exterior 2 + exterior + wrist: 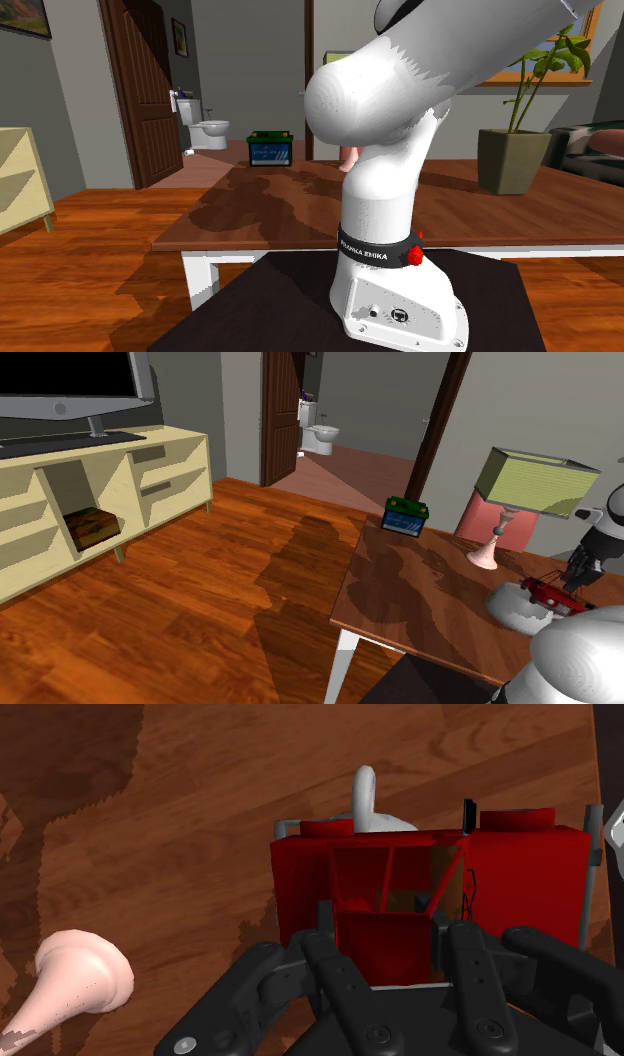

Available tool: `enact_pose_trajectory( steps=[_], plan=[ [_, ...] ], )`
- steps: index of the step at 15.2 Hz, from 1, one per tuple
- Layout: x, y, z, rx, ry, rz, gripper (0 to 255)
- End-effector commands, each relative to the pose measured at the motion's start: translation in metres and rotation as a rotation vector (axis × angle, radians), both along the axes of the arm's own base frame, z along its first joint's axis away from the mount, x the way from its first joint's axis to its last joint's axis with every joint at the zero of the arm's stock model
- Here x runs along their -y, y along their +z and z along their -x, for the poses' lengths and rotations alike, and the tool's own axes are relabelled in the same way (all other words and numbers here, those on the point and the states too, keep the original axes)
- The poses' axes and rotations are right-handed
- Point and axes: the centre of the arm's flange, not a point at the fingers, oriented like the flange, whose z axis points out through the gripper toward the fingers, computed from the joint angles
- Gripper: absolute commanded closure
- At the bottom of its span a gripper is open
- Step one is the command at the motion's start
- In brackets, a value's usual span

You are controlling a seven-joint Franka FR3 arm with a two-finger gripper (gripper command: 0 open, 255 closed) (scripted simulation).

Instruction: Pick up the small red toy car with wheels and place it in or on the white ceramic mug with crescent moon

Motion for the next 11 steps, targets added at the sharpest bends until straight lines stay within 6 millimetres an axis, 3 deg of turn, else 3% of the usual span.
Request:
enact_pose_trajectory(
  steps=[1,7,8,11],
  plan=[
    [-0.0013,-0.0035,-0.0004,-0.001,0.002,-0.004,255],
    [-0.0012,-0.0035,-0.0004,-0.001,0.002,-0.004,255],
    [-0.0014,-0.0036,-0.0005,-0.001,0.002,-0.004,0],
    [-0.0013,-0.0036,-0.0003,-0.001,0.002,-0.004,0]
  ],
)
